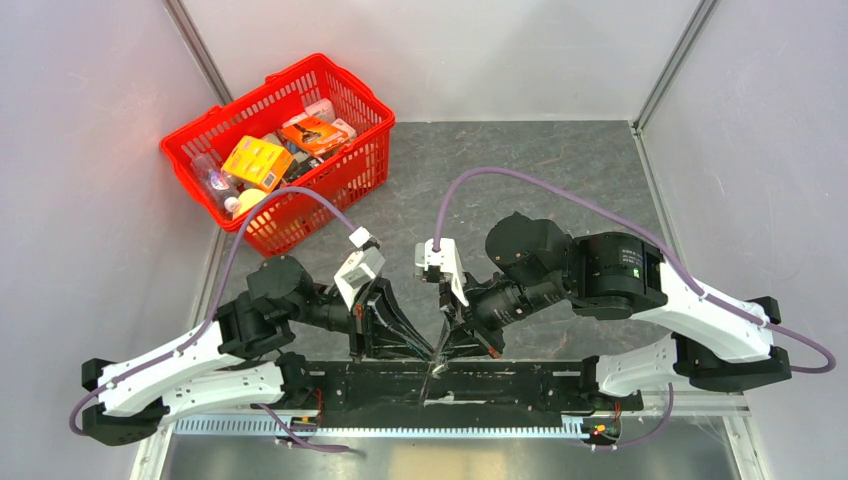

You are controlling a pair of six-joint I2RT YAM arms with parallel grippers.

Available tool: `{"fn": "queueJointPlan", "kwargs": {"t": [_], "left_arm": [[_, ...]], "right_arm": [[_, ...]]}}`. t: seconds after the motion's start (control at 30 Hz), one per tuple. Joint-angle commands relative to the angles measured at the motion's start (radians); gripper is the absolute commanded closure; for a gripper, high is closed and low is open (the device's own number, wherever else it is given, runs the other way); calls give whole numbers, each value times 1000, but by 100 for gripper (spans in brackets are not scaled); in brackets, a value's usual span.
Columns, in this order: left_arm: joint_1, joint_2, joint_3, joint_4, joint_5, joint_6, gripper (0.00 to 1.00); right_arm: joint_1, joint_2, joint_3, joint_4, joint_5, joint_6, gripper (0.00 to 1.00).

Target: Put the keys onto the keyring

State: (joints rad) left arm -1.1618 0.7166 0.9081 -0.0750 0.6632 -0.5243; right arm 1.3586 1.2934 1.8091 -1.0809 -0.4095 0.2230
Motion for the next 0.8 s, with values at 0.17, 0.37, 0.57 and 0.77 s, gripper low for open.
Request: {"fn": "queueJointPlan", "kwargs": {"t": [0.17,0.37,0.57,0.77], "left_arm": [[0,17,39,39,42,36,98],[1,1,16,85,11,28,98],[0,-25,-25,169,-48,2,98],[1,-48,-67,257,-90,-34,98]], "right_arm": [[-2,-3,37,17,-7,-18,100],[-3,-16,26,32,10,-11,99],[-4,-63,-6,70,41,7,80],[-3,-126,-49,111,88,27,52]]}}
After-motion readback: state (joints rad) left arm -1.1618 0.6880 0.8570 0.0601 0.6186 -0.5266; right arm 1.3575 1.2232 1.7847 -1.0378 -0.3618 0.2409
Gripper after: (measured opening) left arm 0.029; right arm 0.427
